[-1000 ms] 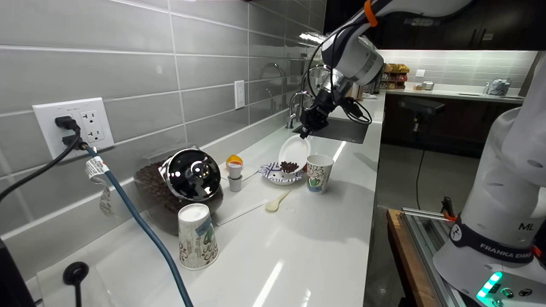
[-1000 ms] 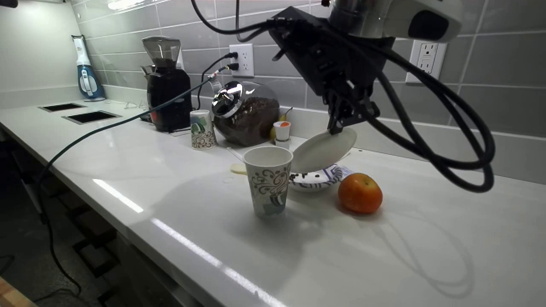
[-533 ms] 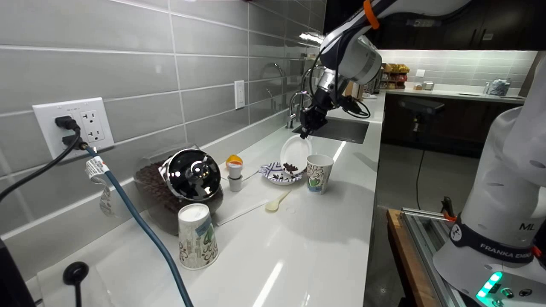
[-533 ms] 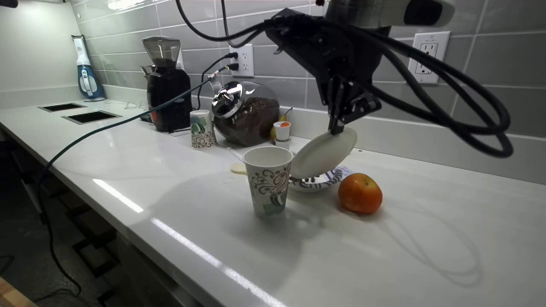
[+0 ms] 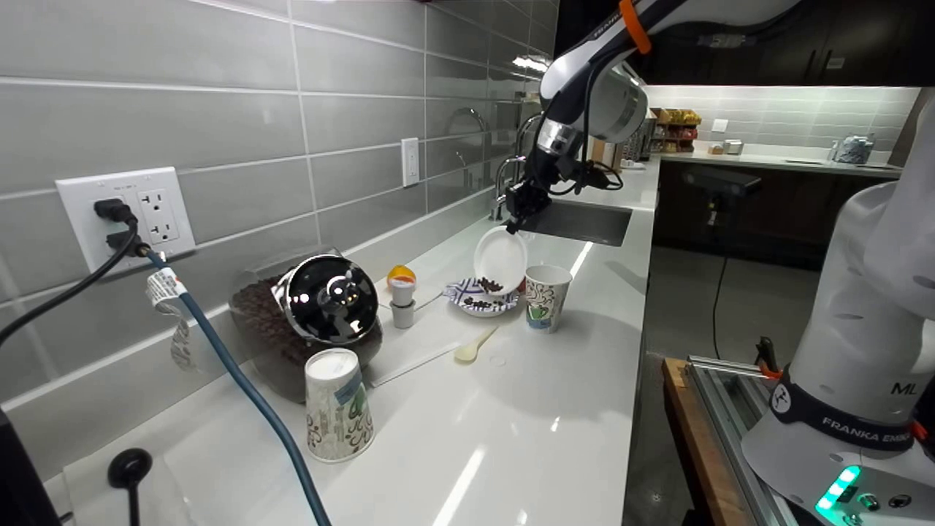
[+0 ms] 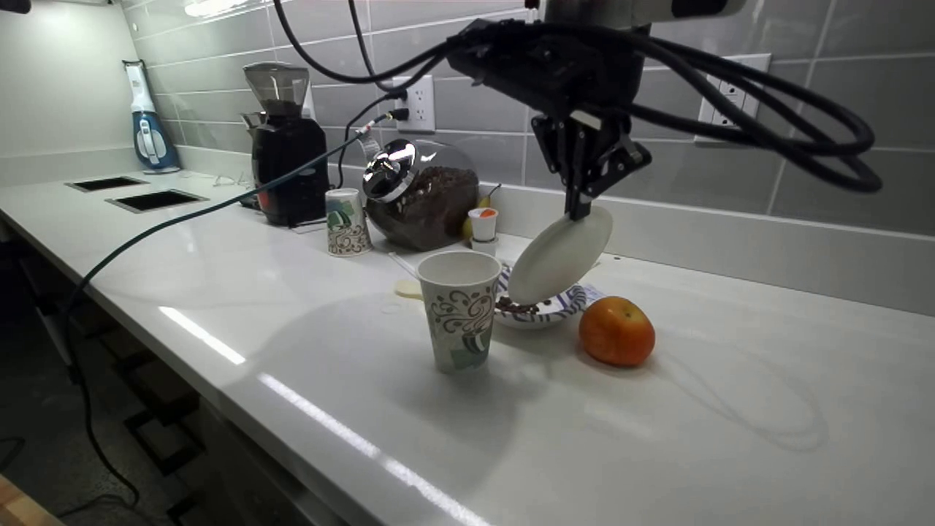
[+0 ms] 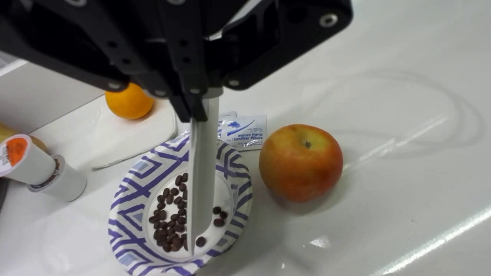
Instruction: Pour the beans on the plate into the cup
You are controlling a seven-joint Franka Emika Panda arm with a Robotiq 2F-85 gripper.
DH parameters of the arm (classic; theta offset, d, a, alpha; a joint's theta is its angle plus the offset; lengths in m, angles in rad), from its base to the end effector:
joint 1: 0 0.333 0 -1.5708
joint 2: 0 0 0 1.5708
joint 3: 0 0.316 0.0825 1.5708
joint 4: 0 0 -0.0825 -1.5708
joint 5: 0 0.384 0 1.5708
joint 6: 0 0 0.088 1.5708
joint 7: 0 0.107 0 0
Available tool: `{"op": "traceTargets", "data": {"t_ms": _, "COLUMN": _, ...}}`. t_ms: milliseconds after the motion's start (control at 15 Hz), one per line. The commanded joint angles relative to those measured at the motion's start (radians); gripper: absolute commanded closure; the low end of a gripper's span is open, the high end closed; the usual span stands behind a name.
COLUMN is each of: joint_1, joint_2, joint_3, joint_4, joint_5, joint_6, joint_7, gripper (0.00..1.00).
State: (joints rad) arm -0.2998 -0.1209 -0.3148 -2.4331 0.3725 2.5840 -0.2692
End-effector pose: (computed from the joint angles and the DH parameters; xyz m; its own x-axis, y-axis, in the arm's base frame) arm 0.4009 -0.2916 0.3746 0.7489 -0.6001 0.2811 -0.5525 -0.7996 -0.2353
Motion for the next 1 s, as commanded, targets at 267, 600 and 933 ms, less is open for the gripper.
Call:
{"op": "traceTargets", "data": {"t_ms": 267, "joint_1": 0.02, "joint_2": -0.034, "joint_3": 0.045, "joint_4": -0.03, "joint_5": -0.206, "joint_6": 0.039, "joint_7": 0.133, "gripper": 0.98}}
{"op": "traceTargets", "data": {"t_ms": 600, "joint_1": 0.021, "joint_2": -0.042, "joint_3": 0.08, "joint_4": -0.042, "joint_5": -0.376, "joint_6": 0.074, "joint_7": 0.201, "gripper": 0.98}}
{"op": "traceTargets", "data": {"t_ms": 933, "joint_1": 0.013, "joint_2": -0.062, "joint_3": 0.116, "joint_4": -0.068, "joint_5": -0.559, "joint_6": 0.118, "joint_7": 0.286, "gripper": 0.98}}
